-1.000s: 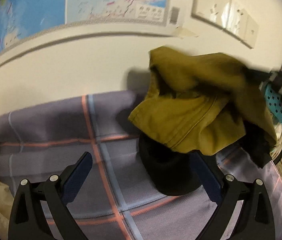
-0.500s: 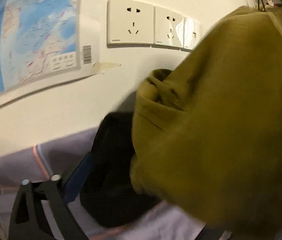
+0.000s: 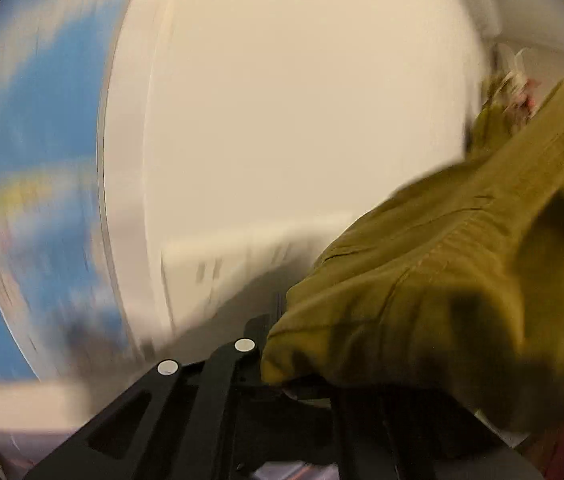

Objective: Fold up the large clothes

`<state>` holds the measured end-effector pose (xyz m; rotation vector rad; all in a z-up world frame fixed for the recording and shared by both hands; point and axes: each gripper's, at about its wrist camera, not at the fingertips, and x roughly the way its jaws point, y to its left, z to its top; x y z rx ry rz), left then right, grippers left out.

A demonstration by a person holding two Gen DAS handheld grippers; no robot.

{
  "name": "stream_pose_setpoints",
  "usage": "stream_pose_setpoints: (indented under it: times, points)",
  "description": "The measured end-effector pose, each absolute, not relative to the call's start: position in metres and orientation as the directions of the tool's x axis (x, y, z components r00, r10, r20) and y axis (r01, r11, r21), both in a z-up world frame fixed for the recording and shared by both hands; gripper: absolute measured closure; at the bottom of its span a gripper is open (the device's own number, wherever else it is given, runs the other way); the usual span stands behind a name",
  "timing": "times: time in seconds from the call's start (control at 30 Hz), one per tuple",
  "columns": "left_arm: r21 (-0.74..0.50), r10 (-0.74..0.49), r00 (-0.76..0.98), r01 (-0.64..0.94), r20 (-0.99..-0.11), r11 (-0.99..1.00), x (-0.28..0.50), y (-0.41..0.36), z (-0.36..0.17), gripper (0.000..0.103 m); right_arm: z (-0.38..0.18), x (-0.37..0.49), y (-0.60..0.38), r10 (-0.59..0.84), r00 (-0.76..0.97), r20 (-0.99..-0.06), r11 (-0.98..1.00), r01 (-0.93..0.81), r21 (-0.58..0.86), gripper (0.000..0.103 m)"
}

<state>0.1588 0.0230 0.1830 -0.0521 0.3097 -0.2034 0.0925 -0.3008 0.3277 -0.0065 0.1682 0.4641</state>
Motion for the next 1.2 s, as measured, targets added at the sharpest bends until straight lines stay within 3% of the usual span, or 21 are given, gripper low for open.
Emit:
stream_pose_setpoints:
  times: [0.13,0.27,0.5,0.73,0.8,0.93,1.07,1.2]
  points:
    - [-0.059,-0.211,0.972,0.205,-0.104,0.977,0.089,0.037,0.254,0.102,0.377,0.036,-0.312,0.455,0.888,-0.060,0.890,-0.456,-0.005,0.101]
    - [0.010,-0.180,0.984,0.180,0.006,0.984,0.004,0.045,0.308,0.101,0.409,-0.018,-0.320,0.495,0.869,0.003,0.869,-0.495,0.002,0.101]
    - [0.144,-0.066,0.992,0.050,0.110,0.988,-0.157,0.050,0.354,0.101,0.438,-0.125,-0.306,0.645,0.756,0.112,0.762,-0.648,-0.012,0.101]
    - [0.301,0.154,0.977,-0.192,0.145,0.934,-0.241,0.040,0.364,0.100,0.450,-0.171,-0.276,0.743,0.659,0.114,0.665,-0.747,-0.013,0.101]
    - [0.331,0.214,0.970,-0.240,0.112,0.913,-0.236,0.046,0.358,0.100,0.436,-0.146,-0.263,0.771,0.633,0.066,0.631,-0.774,0.052,0.101]
    - [0.333,0.327,0.941,-0.283,-0.084,0.899,-0.183,0.088,0.312,0.100,0.373,-0.071,-0.225,0.821,0.566,-0.076,0.569,-0.801,0.188,0.101]
    - [0.324,0.412,0.854,-0.310,-0.319,0.894,-0.106,0.143,0.219,0.100,0.259,0.033,-0.174,0.837,0.478,-0.266,0.547,-0.744,0.384,0.101]
    - [0.301,0.415,0.737,-0.293,-0.533,0.908,-0.037,0.191,0.109,0.100,0.121,0.121,-0.121,0.761,0.399,-0.511,0.634,-0.624,0.457,0.101]
